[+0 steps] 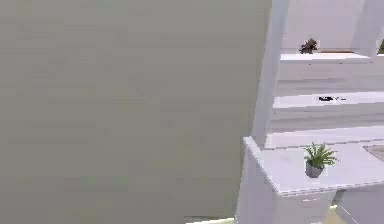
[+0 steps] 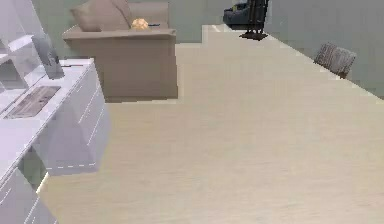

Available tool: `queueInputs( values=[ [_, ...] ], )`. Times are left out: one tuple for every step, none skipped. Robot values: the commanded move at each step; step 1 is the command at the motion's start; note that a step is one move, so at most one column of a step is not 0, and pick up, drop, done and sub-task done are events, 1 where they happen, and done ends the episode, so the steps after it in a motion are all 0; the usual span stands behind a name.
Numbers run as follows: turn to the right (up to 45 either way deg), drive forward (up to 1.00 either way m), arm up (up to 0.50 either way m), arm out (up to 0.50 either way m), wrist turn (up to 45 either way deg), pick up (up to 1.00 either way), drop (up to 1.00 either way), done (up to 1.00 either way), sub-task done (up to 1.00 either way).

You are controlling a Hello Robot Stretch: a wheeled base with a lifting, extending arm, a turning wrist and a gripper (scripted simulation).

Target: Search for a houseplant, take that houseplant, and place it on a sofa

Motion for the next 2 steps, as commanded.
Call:
queueInputs(
  values=[
    [-45.0, 0.0, 0.0, 0.0, 0.0, 0.0, 0.0, 0.0, 0.0],
    [45.0, 0.0, 0.0, 0.0, 0.0, 0.0, 0.0, 0.0, 0.0]
  ],
)
